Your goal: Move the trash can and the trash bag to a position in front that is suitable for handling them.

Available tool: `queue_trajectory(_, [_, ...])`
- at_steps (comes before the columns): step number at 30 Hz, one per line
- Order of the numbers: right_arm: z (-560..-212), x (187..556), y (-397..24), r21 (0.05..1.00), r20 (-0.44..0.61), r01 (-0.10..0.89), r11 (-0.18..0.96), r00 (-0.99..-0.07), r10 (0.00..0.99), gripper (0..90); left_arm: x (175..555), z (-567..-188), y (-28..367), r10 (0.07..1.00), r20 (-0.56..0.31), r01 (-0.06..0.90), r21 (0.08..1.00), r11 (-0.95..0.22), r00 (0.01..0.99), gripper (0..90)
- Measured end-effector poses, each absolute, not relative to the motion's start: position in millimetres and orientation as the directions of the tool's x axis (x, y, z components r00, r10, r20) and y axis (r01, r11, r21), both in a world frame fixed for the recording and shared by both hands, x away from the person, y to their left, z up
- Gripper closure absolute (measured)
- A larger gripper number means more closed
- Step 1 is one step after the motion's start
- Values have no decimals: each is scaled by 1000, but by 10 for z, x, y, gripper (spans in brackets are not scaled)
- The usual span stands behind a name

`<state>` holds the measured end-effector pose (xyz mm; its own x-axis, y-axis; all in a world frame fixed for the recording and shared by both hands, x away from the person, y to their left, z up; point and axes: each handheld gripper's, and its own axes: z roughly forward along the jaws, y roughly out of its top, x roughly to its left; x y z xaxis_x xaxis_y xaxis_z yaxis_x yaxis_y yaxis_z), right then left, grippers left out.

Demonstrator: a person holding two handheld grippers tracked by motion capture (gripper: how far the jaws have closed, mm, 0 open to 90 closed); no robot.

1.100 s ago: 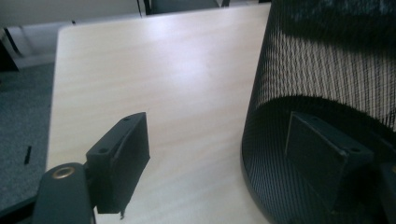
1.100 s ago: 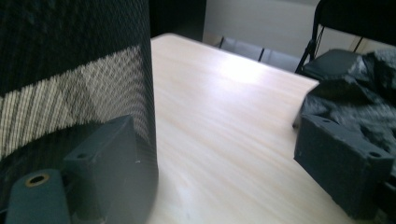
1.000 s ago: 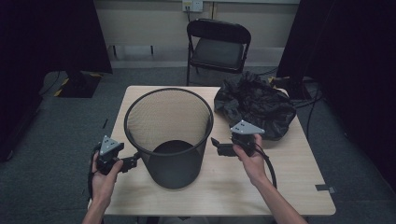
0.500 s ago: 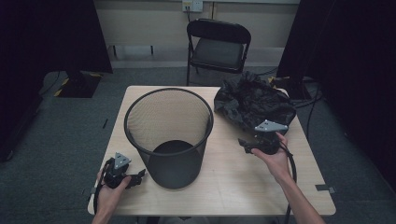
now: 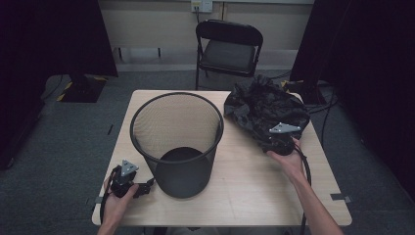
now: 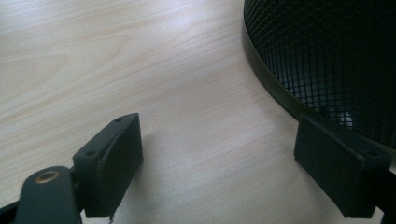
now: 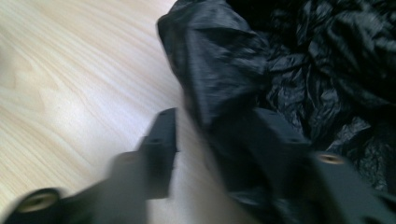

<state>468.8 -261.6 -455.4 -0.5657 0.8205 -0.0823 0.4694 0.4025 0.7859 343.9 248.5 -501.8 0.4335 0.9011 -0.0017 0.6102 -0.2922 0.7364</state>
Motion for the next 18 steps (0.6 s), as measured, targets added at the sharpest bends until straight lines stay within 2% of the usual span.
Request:
queue_trajectory(3, [-4580,4677,-2606,779,-90,467,419,-579,811,753,3455,-5020,2469,902,-2,614,734,-291,431,135])
queue_trajectory(6, [-4538,4623,-2582,785,-91,449,427,-599,796,840,3465,-5020,2465,902,-2,615,732,-293,433,120])
queue_trajectory(10, [-4476,4507,-2549,796,-69,428,427,-638,767,897,3465,-5020,2465,902,-2,615,732,-293,433,120])
queue_trajectory(18, [-4421,4180,-2549,813,-17,414,410,-687,727,900,3465,-5021,2465,902,-2,615,732,-293,433,119])
